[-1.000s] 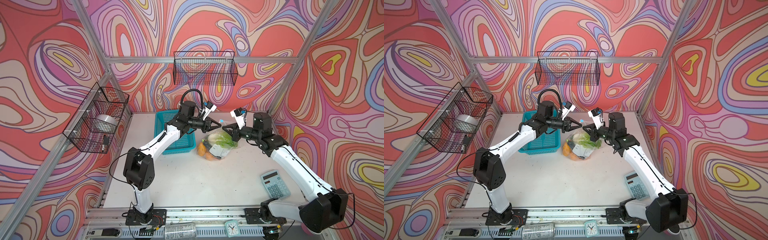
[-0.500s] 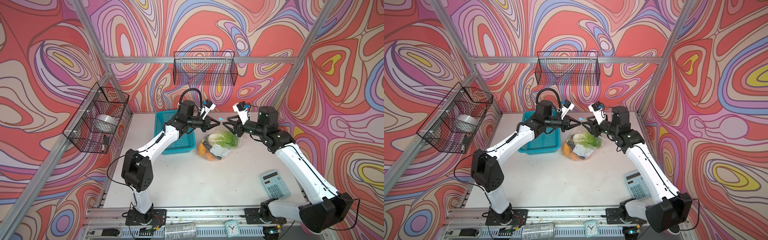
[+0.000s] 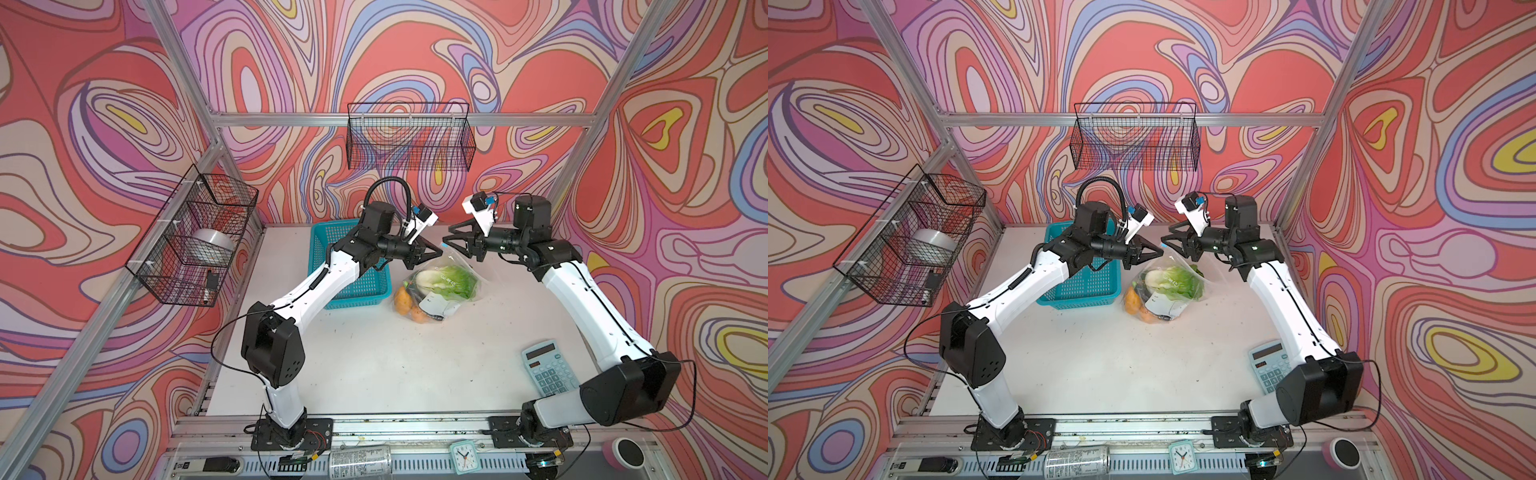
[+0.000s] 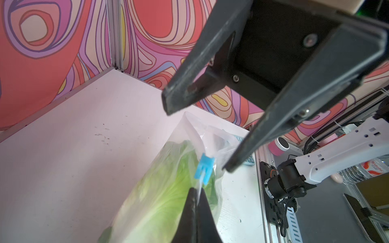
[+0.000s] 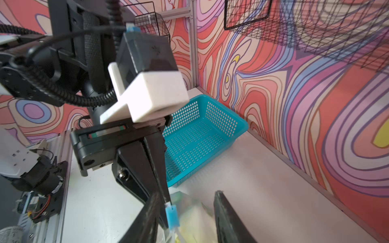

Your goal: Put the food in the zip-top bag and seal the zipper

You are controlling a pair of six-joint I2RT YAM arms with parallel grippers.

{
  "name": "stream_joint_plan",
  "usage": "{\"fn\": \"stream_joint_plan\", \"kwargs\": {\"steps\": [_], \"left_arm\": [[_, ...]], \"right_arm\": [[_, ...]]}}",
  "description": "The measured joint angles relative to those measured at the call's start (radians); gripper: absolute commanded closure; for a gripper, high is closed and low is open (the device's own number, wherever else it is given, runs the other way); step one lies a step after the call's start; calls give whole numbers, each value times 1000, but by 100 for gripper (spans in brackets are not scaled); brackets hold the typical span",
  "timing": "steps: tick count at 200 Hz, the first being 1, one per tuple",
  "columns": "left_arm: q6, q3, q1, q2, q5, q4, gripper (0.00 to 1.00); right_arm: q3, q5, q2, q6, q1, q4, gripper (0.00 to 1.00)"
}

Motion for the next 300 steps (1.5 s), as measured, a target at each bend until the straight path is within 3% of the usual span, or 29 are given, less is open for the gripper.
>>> {"fn": "stream_joint_plan", "kwargs": {"steps": [85, 151, 167, 198, 222, 274, 300], "left_arm": [[11, 0, 0, 0, -22, -7, 100], [18, 2, 0, 0, -26, -29, 100], [18, 2, 0, 0, -29, -32, 100], [24, 2, 0, -2, -36, -34, 100], [26, 2, 0, -8, -40, -37, 100], [25, 2, 0, -16, -54, -43, 100], [25, 2, 0, -17, -65, -47, 100]], "right_arm": [[-76, -44, -2, 10, 0, 18, 58], [-77, -45, -2, 18, 0, 35, 83], [-77, -44, -2, 19, 0, 35, 82], [-77, -43, -2, 18, 0, 34, 71], [-78, -43, -2, 19, 1, 36, 73], [-90, -42, -2, 25, 0, 39, 94], [-107, -41, -2, 27, 1, 49, 98]]}}
